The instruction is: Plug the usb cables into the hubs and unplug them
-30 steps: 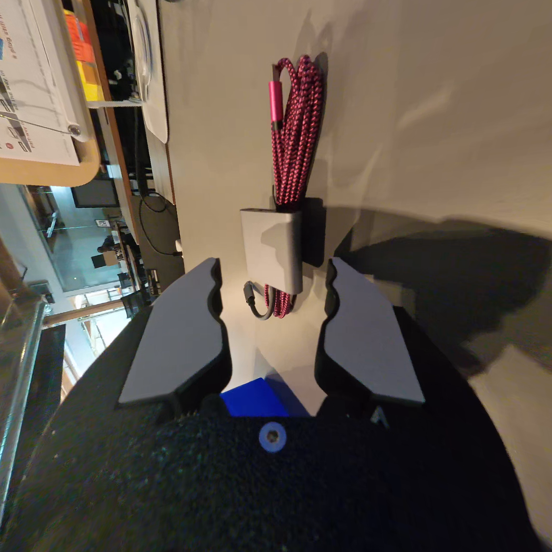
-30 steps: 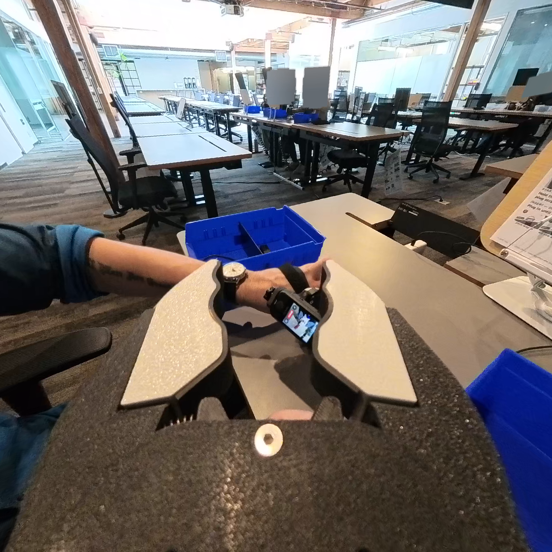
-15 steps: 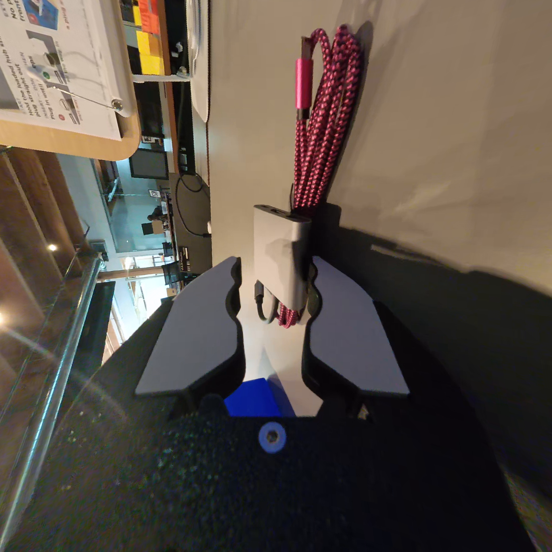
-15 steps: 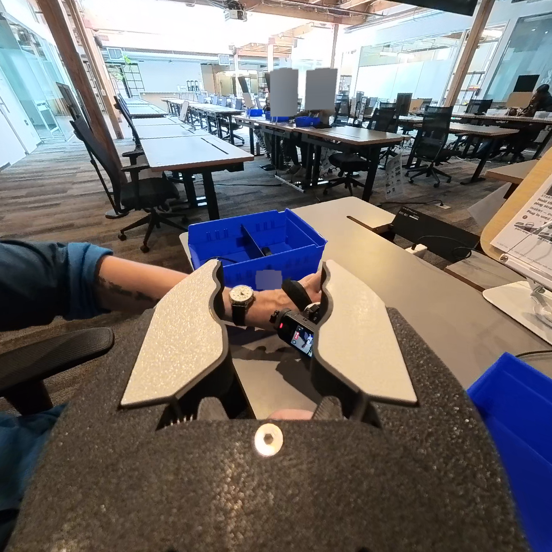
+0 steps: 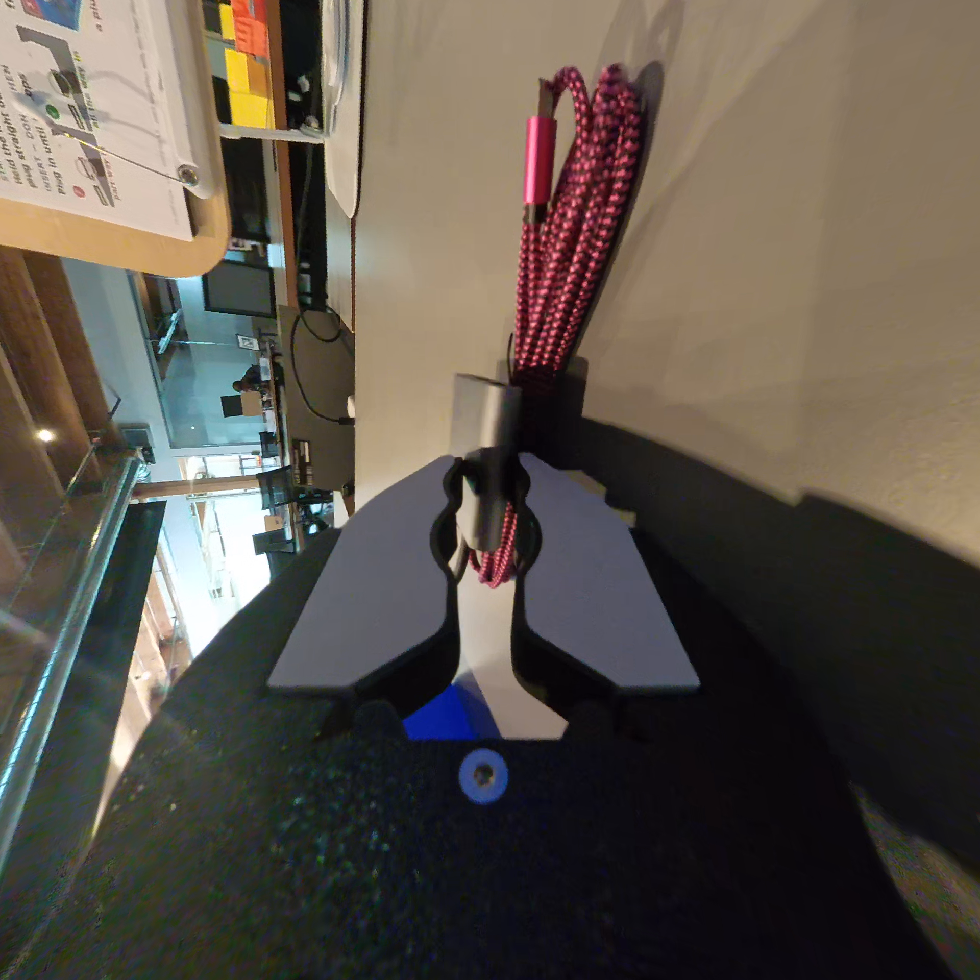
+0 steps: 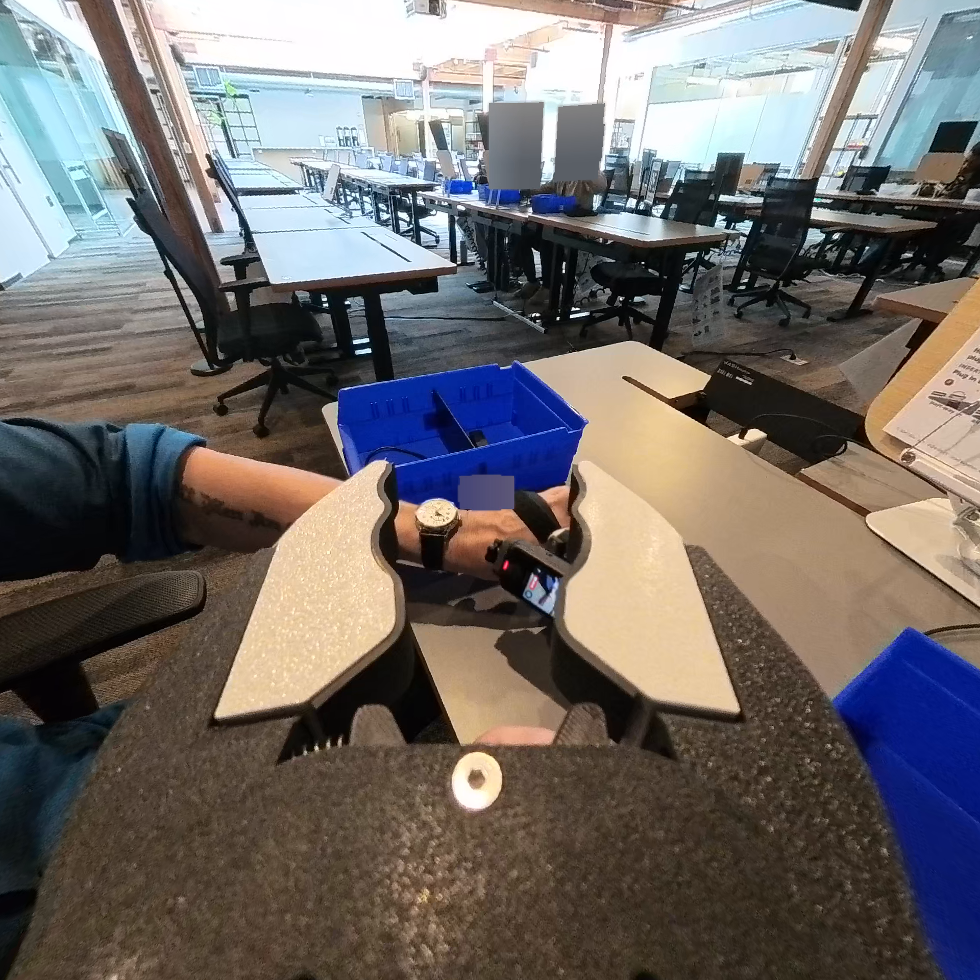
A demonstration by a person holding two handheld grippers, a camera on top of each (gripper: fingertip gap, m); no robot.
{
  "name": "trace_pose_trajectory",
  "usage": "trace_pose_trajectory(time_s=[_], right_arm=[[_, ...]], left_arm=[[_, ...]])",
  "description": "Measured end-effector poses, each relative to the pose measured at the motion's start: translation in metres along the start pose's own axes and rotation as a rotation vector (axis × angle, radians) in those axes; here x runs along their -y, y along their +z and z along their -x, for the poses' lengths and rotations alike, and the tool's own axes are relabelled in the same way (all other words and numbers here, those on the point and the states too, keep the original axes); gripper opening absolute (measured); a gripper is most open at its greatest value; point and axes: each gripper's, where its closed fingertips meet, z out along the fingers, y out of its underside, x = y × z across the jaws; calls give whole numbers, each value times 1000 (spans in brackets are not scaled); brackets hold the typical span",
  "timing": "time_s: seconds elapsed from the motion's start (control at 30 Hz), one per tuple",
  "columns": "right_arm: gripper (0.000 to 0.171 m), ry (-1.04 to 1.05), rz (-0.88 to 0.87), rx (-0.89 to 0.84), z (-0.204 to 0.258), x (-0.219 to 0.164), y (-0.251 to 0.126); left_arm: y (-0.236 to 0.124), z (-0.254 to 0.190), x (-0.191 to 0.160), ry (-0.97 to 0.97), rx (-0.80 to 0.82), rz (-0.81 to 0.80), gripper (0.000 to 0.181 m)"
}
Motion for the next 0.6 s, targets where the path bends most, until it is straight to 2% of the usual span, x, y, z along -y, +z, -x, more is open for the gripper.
trace_pose_trajectory(time_s=[0.2, 0.4, 0.6], right_arm=[[61, 3, -2, 1, -1, 0, 1], [61, 1, 2, 4, 1, -1, 2], [61, 4, -2, 1, 0, -1, 2]], left_arm=[[-20, 12, 1, -122, -219, -4, 12], [-45, 26, 7, -313, -508, -25, 12], [-57, 22, 11, -433, -746, -40, 12]])
